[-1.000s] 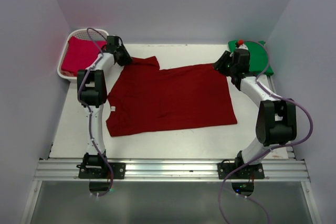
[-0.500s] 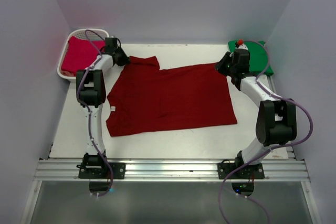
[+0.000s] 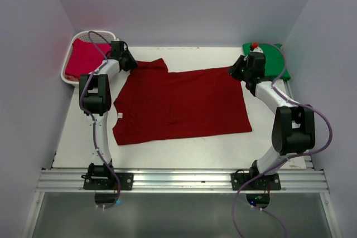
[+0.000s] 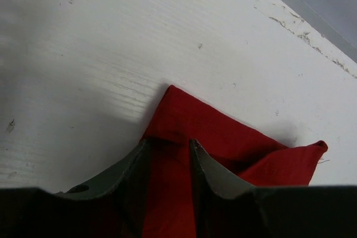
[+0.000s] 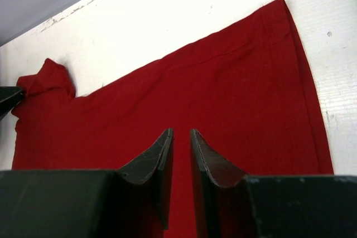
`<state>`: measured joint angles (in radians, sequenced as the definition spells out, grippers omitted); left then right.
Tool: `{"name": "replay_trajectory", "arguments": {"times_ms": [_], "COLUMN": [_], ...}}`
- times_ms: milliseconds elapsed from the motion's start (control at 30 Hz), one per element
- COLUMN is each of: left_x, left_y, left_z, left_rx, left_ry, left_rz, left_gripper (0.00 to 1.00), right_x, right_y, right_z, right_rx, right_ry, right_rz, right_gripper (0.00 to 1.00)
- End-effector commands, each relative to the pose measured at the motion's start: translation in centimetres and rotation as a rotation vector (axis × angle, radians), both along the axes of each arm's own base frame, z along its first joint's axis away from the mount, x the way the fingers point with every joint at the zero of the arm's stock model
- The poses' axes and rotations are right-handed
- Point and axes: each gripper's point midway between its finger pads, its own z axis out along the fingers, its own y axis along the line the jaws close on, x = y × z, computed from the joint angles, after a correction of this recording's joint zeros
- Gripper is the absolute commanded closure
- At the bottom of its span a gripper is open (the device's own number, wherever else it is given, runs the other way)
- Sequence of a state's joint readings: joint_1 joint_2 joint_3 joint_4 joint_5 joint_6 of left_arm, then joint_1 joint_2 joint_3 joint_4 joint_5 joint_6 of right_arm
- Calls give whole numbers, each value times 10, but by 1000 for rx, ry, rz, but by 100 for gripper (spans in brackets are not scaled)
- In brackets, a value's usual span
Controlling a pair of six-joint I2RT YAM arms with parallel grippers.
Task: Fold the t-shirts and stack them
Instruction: Fold the tshirt
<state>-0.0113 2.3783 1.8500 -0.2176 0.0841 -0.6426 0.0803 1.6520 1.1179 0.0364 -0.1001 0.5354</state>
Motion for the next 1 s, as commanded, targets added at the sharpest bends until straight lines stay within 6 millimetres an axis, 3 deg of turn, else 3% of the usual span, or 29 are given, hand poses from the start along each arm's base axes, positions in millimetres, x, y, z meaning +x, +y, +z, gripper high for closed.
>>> {"name": "replay_trajectory", "arguments": {"times_ms": [0,267,433,533,567,667,967], "left_x": [6,3,4,5,4,4,8], "left_y": [11,12,11,17,20,21,21], "left_z": [31,77,94,87,73,57,36], "left_rx": [28,31,37,56,70,72,76], "left_ry": [-88,-212,-275,-254,-196,-151,-108], "left_rz": [17,22,14,38,46,55,49], "left_gripper": [63,63,62,58,58,59,59], "right_x": [6,7,8,8,8,8,7], "right_y": [3,2,3,4,4,3,3], "right_z": [8,6,2,1,1,-1,0], "right_rx": [-17,-26,-25,-23,-23,-26,-26], "right_ry": [-20,-14,-5,-3,-3,1,3], "right_rz": [17,22,26,27,27,29,29], "right_gripper": [78,78,78,78,78,78,78]}}
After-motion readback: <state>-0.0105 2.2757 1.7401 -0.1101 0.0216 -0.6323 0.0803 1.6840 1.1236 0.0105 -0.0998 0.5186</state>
